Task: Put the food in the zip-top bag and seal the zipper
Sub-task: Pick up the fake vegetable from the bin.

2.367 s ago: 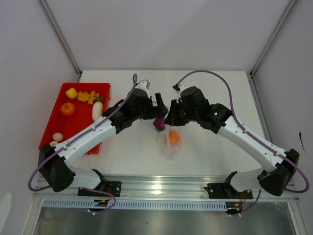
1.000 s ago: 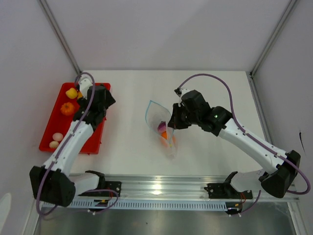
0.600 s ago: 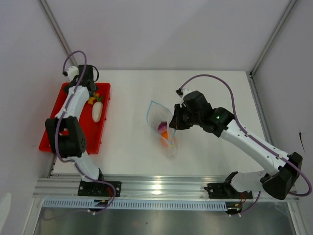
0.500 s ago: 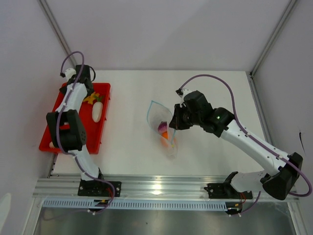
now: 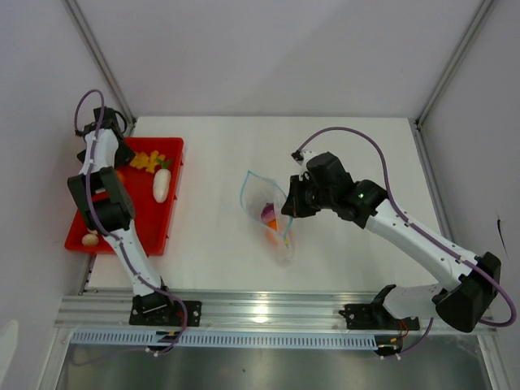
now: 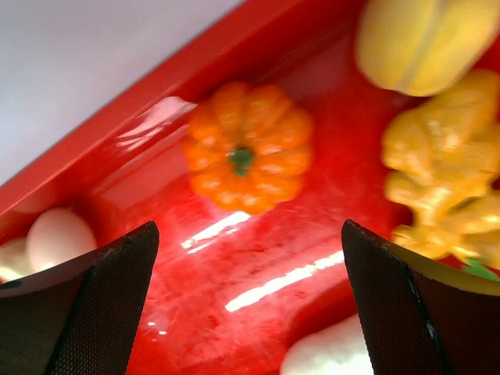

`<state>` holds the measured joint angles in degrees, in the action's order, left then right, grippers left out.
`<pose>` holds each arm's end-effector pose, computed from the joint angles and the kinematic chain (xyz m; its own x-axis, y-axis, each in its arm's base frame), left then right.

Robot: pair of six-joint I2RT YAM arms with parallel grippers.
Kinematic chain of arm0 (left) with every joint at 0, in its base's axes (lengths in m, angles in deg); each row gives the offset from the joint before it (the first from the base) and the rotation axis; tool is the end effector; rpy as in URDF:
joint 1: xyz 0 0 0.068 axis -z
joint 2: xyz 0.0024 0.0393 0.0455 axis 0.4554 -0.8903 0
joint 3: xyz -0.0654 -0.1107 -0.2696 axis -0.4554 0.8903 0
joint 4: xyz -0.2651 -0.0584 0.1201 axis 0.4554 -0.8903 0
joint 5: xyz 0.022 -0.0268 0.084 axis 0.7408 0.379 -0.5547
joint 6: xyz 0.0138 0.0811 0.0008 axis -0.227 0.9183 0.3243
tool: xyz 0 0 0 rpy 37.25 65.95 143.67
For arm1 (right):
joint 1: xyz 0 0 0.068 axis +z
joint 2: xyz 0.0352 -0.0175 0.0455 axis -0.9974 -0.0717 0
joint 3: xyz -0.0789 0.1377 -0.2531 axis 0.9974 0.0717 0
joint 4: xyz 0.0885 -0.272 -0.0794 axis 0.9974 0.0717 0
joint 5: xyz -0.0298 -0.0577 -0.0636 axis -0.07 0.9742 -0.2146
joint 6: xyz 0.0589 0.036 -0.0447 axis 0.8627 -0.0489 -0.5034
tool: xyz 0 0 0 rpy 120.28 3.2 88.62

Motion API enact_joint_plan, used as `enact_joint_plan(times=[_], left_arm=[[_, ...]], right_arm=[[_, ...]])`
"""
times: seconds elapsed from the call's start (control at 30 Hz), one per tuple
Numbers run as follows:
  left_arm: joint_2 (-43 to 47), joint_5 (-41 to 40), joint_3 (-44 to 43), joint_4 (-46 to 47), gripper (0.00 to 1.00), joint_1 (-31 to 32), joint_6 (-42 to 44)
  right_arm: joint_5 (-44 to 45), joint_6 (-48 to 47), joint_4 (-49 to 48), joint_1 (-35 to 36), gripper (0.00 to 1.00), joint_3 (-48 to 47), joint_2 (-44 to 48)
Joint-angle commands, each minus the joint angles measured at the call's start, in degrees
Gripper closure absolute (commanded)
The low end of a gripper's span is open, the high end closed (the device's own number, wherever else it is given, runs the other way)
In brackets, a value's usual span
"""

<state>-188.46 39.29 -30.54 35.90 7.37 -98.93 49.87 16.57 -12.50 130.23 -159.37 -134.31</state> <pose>0.4708 0.2041 0.2264 -0.5078 -0.6478 -0.5679 -0.8413 0.5148 0.1650 0.2314 0.2419 0.3452 -0.7647 -0.1152 -0.6340 -0.4798 0.7585 0.4410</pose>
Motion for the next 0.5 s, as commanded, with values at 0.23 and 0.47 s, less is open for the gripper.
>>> enact_joint_plan(times=[0.23, 0.47], left_arm=[[-8.3, 9.2, -13.0, -6.5, 0.01, -1.3, 4.8], [-11.0, 12.4, -13.2, -7.0, 0.00, -3.2, 5.0]], right_arm=[[-2.4, -1.0, -2.9, -0.3, 1.00, 0.4, 1.7], [-2.9, -0.1, -3.1, -0.3, 1.00, 0.2, 2.0]])
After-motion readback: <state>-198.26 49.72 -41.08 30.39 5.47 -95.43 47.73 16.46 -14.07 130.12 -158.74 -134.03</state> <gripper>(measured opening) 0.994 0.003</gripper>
